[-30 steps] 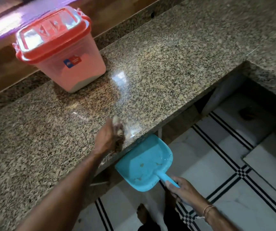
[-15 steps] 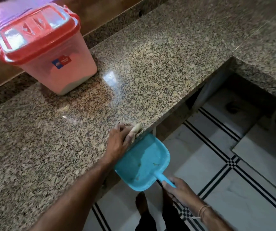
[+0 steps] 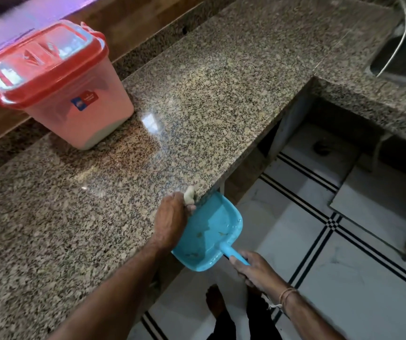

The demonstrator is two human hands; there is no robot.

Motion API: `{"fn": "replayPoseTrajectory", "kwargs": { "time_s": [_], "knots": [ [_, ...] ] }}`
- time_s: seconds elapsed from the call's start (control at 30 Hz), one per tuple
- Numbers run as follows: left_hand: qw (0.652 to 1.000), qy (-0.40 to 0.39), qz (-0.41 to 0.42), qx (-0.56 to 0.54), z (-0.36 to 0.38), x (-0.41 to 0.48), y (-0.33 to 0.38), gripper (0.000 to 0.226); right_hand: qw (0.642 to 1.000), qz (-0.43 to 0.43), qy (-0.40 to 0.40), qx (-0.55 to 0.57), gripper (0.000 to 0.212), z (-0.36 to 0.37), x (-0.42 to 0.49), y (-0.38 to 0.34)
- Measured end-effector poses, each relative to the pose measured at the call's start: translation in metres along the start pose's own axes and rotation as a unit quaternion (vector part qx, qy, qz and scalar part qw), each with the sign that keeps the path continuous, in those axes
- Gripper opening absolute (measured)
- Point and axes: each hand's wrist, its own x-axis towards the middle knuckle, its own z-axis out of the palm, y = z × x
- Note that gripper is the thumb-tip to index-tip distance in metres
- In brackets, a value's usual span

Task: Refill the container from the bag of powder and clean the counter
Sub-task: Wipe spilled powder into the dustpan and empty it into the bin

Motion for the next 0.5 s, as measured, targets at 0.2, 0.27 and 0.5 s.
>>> {"fn": "replayPoseTrajectory", "kwargs": {
  "time_s": [0.2,0.27,0.5],
  "knots": [
    [0.998,0.01,0.05,0.032,-0.009,-0.037,-0.007,0.023,1.0,0.004,0.01,0.016,0.026,0.024,-0.005,0.004],
    [0.996,-0.007,0.079,0.028,-0.01,-0.038,-0.004,0.027,1.0,-0.003,0.01,0.019,0.025,0.029,-0.007,0.001],
    [0.99,0.084,-0.019,-0.11,-0.045,-0.025,-0.042,0.062,0.999,-0.007,0.02,0.024,0.026,0.03,-0.014,-0.004]
  ]
}}
